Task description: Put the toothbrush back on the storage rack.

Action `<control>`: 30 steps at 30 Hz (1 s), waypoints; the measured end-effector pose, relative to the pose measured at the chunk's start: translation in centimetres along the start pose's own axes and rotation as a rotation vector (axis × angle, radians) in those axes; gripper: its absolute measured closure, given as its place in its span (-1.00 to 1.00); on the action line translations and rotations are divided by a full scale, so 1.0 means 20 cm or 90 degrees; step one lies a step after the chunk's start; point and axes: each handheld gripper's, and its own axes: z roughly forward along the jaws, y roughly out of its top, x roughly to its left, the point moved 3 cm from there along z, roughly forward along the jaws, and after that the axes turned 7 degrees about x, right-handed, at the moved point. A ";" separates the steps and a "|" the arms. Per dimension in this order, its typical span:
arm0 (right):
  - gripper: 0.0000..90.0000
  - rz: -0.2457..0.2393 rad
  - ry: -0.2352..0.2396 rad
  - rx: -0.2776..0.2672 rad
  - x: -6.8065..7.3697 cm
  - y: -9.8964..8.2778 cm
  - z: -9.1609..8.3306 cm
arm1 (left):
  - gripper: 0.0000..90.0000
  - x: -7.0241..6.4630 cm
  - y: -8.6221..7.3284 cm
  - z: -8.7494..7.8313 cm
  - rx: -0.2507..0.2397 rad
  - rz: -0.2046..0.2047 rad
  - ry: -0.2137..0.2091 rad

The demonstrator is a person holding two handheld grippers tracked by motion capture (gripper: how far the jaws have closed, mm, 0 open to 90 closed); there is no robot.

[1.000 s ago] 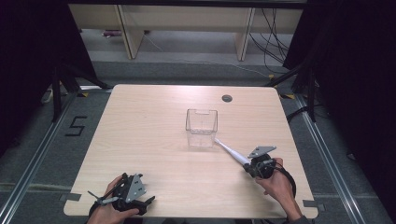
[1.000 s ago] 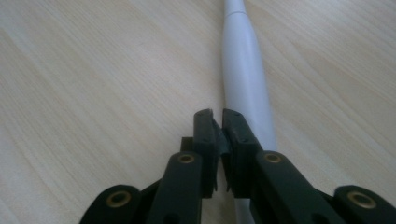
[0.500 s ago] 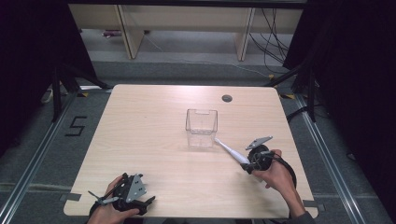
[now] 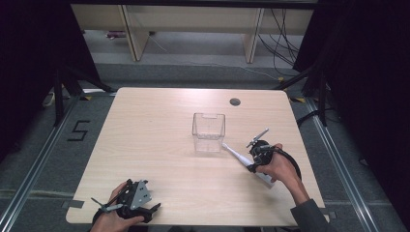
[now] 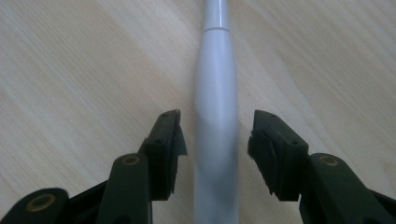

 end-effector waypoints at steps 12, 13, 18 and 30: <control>0.23 -0.027 0.003 0.052 -0.01 0.07 0.04 | -0.67 0.00 0.00 0.00 -0.001 -0.003 0.002; 0.24 -0.032 0.003 0.054 -0.02 0.08 0.05 | -0.66 0.00 0.00 0.00 -0.001 -0.003 0.001; 0.29 -0.038 0.010 0.076 -0.03 0.10 0.07 | -0.67 0.00 0.00 0.00 -0.001 -0.003 0.002; 0.40 -0.051 0.022 0.122 -0.03 0.14 0.09 | -0.67 0.00 0.00 0.00 0.000 -0.004 0.002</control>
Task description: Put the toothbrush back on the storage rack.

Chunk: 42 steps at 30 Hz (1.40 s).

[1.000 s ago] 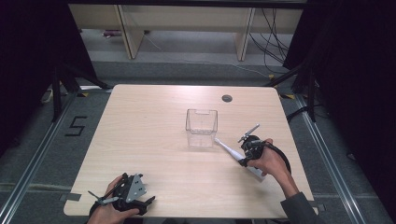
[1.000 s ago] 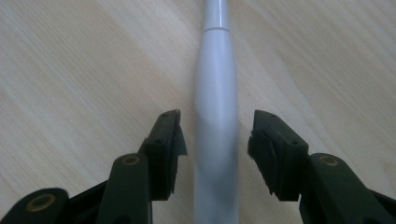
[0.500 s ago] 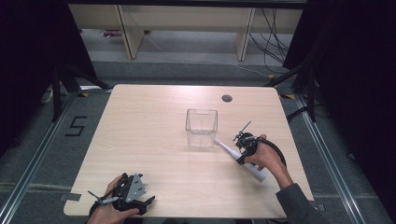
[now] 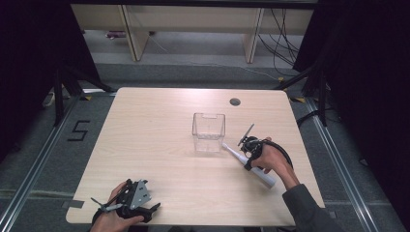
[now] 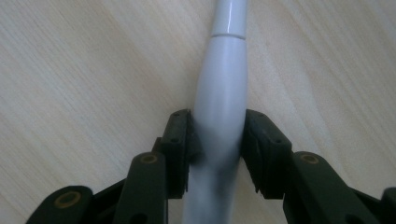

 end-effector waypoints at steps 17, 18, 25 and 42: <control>0.49 0.000 0.000 0.044 0.00 0.02 -0.01 | -0.67 0.00 0.00 0.00 0.000 0.001 0.001; 0.49 0.008 -0.007 0.038 0.00 0.01 -0.01 | -0.66 0.00 0.00 0.00 0.000 0.000 0.001; 0.49 -0.016 -0.022 0.006 -0.05 -0.02 -0.03 | -0.67 0.00 0.00 0.00 0.003 0.001 -0.005; 0.49 0.047 -0.018 -0.142 -0.10 -0.13 -0.19 | -0.66 0.00 0.00 0.00 0.006 0.003 0.002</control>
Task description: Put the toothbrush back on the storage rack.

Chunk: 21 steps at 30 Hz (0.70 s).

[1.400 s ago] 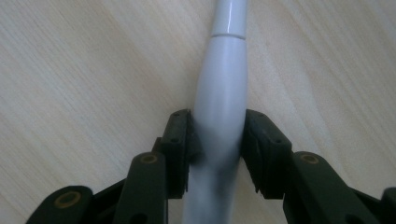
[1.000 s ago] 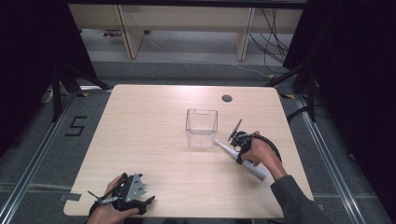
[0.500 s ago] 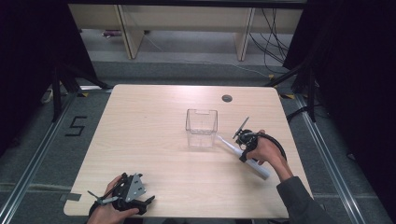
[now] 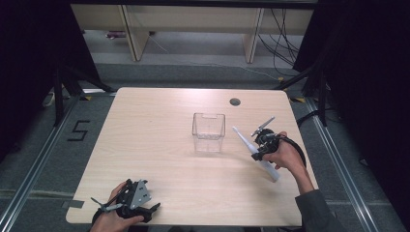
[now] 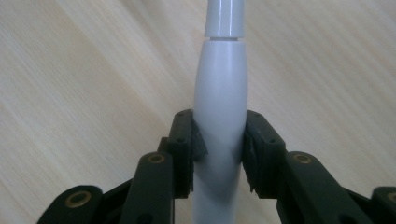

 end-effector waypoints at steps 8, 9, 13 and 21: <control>0.49 0.037 0.009 -0.061 0.00 -0.02 -0.11 | -0.67 0.00 0.00 0.00 0.001 0.002 -0.004; 0.49 0.038 0.003 -0.064 0.00 -0.02 -0.12 | -0.67 0.00 0.00 0.00 0.001 0.002 -0.004; 0.49 0.071 -0.017 -0.106 -0.01 -0.01 -0.15 | -0.67 0.00 0.00 0.00 0.001 0.002 -0.004; 0.49 0.054 -0.008 -0.234 -0.03 0.03 -0.17 | -0.67 0.00 0.00 0.00 0.002 0.001 -0.009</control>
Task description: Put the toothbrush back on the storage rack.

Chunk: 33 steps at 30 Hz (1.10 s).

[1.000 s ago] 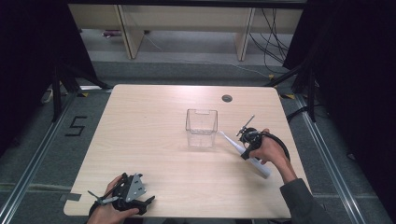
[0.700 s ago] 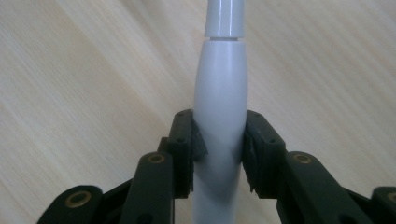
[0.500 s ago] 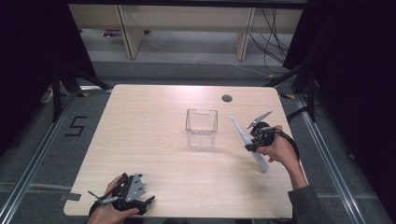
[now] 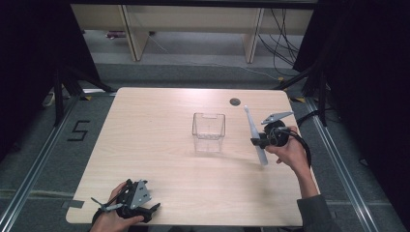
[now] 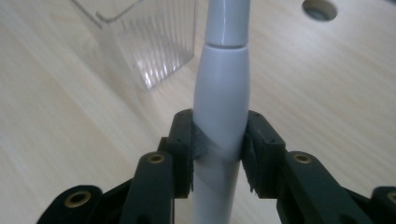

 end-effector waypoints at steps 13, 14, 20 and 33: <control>0.49 0.015 -0.013 -0.139 -0.04 0.06 -0.04 | -0.67 0.00 0.00 0.00 -0.003 -0.003 0.004; 0.49 0.008 -0.023 -0.158 -0.04 0.06 -0.04 | -0.67 0.00 0.00 0.00 -0.002 -0.003 0.004; 0.49 0.011 -0.022 -0.191 -0.04 0.10 -0.05 | -0.67 0.00 0.00 0.00 0.001 0.000 -0.003; 0.49 0.009 0.002 -0.171 0.03 0.21 -0.05 | -0.67 0.00 0.00 0.00 -0.001 -0.001 -0.002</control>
